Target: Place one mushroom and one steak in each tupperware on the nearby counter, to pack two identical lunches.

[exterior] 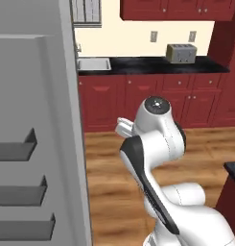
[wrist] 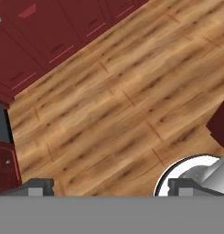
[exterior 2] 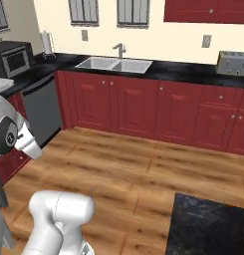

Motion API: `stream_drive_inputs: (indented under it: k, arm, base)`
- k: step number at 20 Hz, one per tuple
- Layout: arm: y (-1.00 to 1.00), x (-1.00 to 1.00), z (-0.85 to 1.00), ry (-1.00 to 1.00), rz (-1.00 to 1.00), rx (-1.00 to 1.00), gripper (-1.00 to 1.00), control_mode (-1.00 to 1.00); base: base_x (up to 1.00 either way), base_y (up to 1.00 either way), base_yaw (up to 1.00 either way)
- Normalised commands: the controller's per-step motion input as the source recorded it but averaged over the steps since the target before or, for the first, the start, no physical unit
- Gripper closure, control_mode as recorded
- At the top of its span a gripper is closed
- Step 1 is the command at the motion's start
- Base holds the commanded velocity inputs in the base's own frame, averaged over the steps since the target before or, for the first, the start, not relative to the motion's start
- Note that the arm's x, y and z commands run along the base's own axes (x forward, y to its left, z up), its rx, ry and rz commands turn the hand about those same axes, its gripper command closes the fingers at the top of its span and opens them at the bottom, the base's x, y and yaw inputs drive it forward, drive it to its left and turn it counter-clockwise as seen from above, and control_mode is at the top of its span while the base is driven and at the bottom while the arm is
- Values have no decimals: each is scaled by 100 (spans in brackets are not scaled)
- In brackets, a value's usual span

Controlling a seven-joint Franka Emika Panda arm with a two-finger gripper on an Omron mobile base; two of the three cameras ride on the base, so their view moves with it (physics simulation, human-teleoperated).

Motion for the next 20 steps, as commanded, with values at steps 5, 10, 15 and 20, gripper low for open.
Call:
stream_drive_inputs:
  k: [5, 10, 15, 20]
  arm:
    - [0, 0, 0, 0, 0, 0, -100, 100]
    - [0, 0, 0, 0, 0, 0, -100, 100]
    - [0, 0, 0, 0, 0, 0, -100, 100]
    - [0, 0, 0, 0, 0, 0, -100, 100]
  base:
    - [-100, 86, -25]
    - [-100, 62, -31]
    - [-100, 47, -7]
    - [-9, 36, 87]
